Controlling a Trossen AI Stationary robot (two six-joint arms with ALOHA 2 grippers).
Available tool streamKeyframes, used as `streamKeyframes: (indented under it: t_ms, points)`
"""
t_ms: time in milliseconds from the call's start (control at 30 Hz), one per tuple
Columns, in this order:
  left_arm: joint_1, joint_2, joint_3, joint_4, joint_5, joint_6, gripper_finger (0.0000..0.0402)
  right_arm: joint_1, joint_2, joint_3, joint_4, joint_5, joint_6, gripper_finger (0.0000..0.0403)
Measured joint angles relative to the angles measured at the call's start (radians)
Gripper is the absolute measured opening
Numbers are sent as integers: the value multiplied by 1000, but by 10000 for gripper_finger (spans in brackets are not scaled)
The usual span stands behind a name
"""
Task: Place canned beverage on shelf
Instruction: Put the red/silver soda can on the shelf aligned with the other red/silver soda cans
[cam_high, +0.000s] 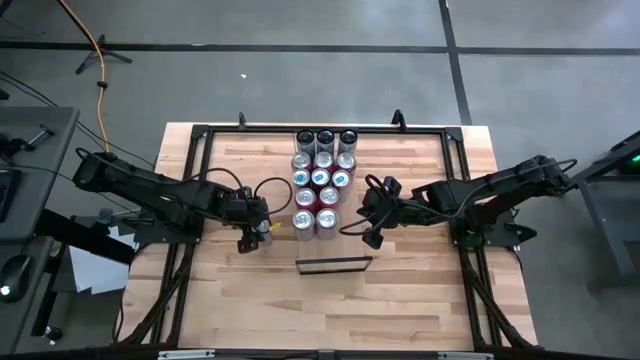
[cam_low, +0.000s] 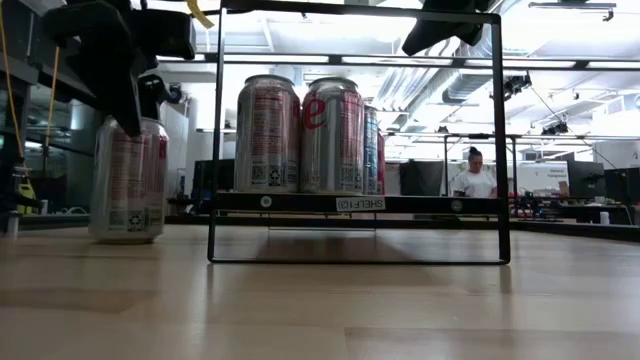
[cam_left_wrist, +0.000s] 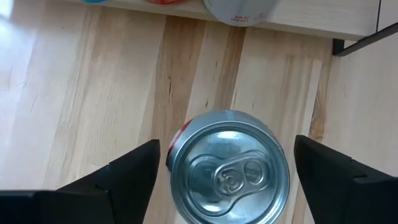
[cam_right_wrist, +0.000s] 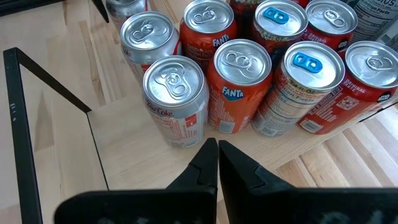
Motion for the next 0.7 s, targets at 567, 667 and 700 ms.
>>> streamKeyframes:
  t_ms: [567, 667, 700]
  points:
    - [17, 62, 355, -390, -10, -95, 326, 0, 0, 0, 0, 0, -1, 0]
    - [-1, 144, 421, -487, -20, -65, 326, 0, 0, 0, 0, 0, -1, 0]
    - [-9, 168, 434, -500, -19, -34, 326, 0, 0, 0, 0, 0, -1, 0]
